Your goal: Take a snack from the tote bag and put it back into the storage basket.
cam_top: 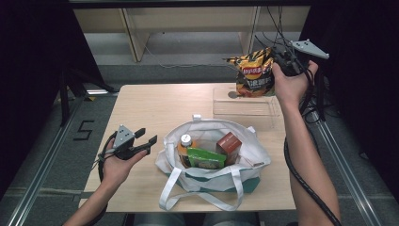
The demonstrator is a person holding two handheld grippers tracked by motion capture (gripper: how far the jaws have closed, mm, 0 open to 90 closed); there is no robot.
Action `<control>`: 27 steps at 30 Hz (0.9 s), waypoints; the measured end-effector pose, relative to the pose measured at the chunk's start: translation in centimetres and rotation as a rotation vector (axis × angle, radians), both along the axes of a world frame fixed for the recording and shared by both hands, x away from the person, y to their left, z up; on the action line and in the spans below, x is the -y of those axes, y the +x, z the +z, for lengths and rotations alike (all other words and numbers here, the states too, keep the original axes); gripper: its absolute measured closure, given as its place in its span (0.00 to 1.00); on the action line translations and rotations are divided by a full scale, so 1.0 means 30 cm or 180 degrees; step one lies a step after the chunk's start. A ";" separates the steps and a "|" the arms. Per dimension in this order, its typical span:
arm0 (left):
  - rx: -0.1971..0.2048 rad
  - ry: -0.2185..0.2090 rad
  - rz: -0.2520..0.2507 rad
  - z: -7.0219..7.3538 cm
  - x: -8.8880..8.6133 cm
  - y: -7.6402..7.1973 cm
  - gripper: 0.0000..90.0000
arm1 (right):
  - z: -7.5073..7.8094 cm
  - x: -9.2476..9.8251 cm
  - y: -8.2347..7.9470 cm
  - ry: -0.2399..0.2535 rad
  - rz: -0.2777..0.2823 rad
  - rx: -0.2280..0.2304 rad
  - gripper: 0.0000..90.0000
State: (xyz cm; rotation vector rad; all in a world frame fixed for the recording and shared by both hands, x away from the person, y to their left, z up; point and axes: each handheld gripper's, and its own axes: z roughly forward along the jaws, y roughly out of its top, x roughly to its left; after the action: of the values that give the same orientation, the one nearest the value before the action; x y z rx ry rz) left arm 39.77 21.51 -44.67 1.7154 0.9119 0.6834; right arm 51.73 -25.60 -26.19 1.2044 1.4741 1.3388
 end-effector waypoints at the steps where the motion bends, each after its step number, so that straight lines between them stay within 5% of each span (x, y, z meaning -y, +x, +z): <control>1: 0.0000 0.0005 -0.0002 0.000 0.000 0.000 0.46 | -0.005 -0.001 0.004 0.0026 -0.0014 -0.0011 1.00; 27: -0.0025 0.0021 0.0029 0.000 0.000 -0.004 0.46 | -0.065 0.007 0.095 0.0045 -0.0074 -0.0188 1.00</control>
State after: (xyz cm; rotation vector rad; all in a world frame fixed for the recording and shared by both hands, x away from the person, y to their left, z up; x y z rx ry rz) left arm 39.65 21.52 -44.67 1.7219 0.9243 0.6868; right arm 54.59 -25.82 -28.14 1.2764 1.4895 1.3102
